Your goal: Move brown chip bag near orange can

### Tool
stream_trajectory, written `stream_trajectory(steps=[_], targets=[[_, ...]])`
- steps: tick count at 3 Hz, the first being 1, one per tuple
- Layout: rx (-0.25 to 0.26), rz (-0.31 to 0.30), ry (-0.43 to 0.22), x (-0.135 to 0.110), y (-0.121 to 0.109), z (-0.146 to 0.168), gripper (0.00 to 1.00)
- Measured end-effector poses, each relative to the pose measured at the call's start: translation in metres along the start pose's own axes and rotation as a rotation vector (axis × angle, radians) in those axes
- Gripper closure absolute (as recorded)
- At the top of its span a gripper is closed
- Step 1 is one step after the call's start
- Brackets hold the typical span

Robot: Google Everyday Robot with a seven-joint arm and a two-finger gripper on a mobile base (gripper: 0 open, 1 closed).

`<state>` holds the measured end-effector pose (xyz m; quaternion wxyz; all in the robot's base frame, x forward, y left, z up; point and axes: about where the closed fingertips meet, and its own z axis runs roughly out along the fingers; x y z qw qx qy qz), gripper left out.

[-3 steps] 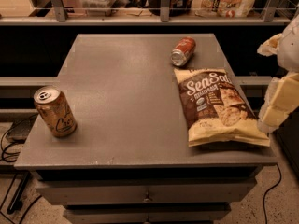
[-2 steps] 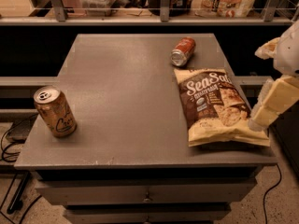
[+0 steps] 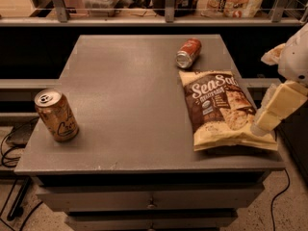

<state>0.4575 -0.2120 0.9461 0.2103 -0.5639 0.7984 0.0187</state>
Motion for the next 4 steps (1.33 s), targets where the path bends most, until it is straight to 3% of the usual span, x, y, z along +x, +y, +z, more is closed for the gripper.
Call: stream_trajectory(steps=[1, 3, 4], targets=[[-0.01, 0.044, -0.032, -0.003, -0.005, 0.025, 0.0], [-0.034, 0.098, 0.007, 0.001, -0.009, 0.079, 0.0], [-0.053, 0.134, 0.005, 0.003, -0.008, 0.098, 0.17]])
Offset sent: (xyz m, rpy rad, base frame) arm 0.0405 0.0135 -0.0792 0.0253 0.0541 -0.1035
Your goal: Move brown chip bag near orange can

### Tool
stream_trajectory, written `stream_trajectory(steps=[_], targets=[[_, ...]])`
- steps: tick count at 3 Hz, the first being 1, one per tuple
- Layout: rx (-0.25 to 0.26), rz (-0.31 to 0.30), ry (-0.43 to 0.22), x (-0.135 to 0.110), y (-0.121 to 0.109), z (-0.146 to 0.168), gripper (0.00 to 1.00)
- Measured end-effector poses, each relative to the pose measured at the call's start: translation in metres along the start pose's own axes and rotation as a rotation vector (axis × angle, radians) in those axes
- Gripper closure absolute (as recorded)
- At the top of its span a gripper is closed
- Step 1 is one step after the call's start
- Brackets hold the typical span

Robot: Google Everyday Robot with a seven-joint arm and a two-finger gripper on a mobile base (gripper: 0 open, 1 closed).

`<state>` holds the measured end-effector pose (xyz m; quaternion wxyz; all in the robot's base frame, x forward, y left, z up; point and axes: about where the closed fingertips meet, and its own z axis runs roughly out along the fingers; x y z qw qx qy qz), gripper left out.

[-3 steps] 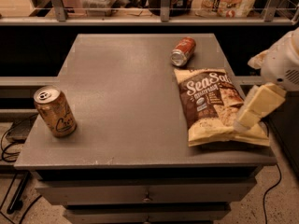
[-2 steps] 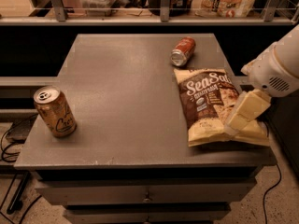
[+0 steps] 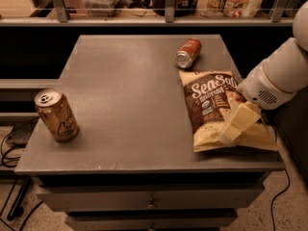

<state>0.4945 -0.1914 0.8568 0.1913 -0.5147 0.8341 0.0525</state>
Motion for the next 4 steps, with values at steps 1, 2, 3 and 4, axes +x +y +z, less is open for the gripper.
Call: stream_trajectory(steps=[1, 2, 3, 4], targets=[[0.004, 0.004, -0.013, -0.005, -0.001, 0.003, 0.4], [0.042, -0.024, -0.059, -0.024, 0.0, -0.015, 0.72], [0.054, -0.092, -0.095, -0.05, 0.008, -0.033, 0.95], [0.042, -0.22, -0.162, -0.097, 0.03, -0.056, 1.0]])
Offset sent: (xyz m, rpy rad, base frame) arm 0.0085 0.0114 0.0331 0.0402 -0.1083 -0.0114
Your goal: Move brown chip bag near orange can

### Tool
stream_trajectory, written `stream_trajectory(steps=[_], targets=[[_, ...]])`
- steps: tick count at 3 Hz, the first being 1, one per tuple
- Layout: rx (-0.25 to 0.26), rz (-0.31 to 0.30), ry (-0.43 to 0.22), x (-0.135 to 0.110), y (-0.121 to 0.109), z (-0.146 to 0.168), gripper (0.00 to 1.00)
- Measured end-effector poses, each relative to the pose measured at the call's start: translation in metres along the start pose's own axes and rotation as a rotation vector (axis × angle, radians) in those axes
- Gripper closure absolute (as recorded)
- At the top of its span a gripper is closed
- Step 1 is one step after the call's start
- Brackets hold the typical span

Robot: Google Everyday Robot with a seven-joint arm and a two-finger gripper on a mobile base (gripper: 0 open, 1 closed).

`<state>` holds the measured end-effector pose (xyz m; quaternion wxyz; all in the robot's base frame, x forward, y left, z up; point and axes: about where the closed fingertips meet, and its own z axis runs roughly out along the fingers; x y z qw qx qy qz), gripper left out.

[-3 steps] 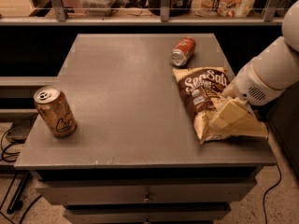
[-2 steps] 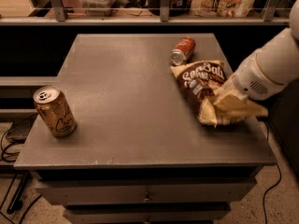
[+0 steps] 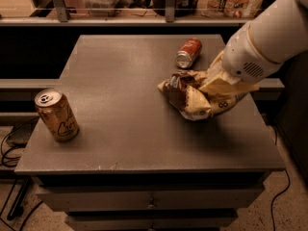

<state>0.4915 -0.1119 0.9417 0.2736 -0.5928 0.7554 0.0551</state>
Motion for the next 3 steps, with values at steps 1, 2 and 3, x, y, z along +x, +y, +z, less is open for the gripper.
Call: stream_trajectory(steps=[1, 2, 3], targets=[[-0.025, -0.116, -0.085, -0.05, 0.016, -0.022, 1.0], [-0.027, -0.126, -0.097, -0.055, 0.018, -0.025, 1.0], [-0.04, -0.127, -0.098, -0.062, 0.024, -0.018, 1.0]])
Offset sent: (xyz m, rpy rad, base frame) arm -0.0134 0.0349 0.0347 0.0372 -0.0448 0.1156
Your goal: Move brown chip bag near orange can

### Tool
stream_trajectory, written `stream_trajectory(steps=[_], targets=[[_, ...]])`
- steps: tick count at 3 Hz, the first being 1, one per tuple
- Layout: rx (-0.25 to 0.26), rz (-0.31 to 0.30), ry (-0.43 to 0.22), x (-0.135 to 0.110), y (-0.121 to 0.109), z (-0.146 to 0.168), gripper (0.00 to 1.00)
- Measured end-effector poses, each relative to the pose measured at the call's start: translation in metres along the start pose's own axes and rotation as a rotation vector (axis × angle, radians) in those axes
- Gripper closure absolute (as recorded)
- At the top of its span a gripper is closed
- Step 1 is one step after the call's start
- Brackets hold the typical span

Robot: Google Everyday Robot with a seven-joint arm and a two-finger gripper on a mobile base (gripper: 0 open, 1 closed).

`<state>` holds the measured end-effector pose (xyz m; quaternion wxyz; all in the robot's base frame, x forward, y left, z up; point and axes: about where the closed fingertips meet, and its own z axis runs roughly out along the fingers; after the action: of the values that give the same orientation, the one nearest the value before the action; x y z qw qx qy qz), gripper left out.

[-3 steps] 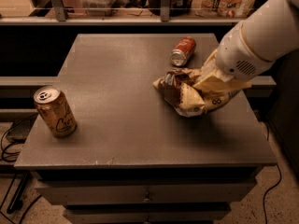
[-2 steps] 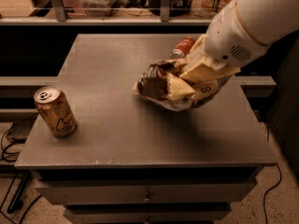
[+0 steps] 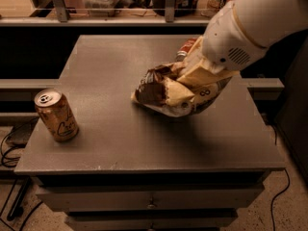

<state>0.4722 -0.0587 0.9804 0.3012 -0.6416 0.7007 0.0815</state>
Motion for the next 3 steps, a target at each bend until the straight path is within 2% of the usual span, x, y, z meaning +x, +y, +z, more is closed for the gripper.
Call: stream_trajectory(steps=[1, 2, 3], targets=[[-0.038, -0.027, -0.05, -0.025, 0.009, 0.019, 1.0], [-0.098, -0.066, -0.12, -0.058, 0.021, 0.042, 1.0], [-0.162, -0.102, -0.188, -0.089, 0.035, 0.062, 0.82]])
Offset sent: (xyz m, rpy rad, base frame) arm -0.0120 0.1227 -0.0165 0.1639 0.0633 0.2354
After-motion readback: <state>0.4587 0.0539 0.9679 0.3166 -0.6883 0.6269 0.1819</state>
